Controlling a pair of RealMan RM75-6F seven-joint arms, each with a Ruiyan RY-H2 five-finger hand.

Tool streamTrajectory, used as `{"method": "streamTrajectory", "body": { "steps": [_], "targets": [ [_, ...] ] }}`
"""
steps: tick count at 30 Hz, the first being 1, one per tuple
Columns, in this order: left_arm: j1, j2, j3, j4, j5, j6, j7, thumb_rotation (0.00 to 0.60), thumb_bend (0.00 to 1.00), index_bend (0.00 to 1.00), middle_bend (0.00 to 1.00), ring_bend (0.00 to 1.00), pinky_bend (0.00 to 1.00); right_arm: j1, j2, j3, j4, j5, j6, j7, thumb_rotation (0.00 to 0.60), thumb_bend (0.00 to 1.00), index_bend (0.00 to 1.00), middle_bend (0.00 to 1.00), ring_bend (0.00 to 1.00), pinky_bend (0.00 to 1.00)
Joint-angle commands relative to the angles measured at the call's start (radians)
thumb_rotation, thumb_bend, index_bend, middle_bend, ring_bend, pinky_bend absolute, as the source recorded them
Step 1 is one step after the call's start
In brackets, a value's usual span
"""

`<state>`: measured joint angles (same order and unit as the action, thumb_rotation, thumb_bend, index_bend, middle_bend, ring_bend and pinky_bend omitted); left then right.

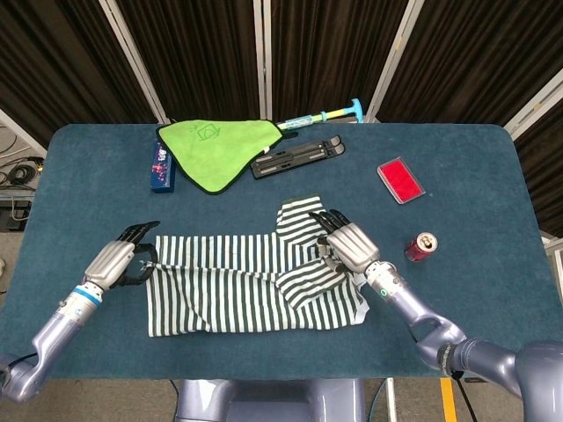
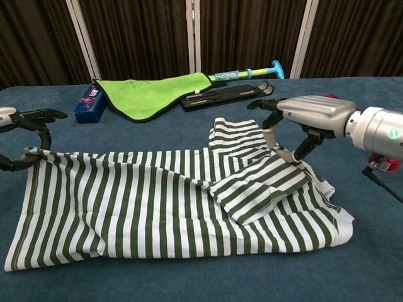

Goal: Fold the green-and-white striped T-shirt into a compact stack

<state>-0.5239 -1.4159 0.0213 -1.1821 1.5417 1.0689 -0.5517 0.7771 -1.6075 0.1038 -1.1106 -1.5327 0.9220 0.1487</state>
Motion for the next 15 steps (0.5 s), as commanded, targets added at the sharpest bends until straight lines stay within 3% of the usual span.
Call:
{"method": "streamTrajectory", "body": {
  "steps": [1, 15],
  "targets": [
    [-0.015, -0.012, -0.013, 0.016, -0.012, -0.019, -0.009, 0.600, 0.69, 0.77, 0.00, 0.00, 0.00, 0.020, -0.023, 0.012, 0.037, 0.016, -0.021, -0.012, 0.600, 0.42, 0.74, 0.00, 0.00, 0.00],
    [-0.067, -0.076, -0.056, 0.116, -0.074, -0.119, -0.015, 0.600, 0.69, 0.77, 0.00, 0.00, 0.00, 0.082, -0.114, 0.056, 0.215, 0.076, -0.084, 0.026, 0.600, 0.42, 0.74, 0.00, 0.00, 0.00]
  ]
}}
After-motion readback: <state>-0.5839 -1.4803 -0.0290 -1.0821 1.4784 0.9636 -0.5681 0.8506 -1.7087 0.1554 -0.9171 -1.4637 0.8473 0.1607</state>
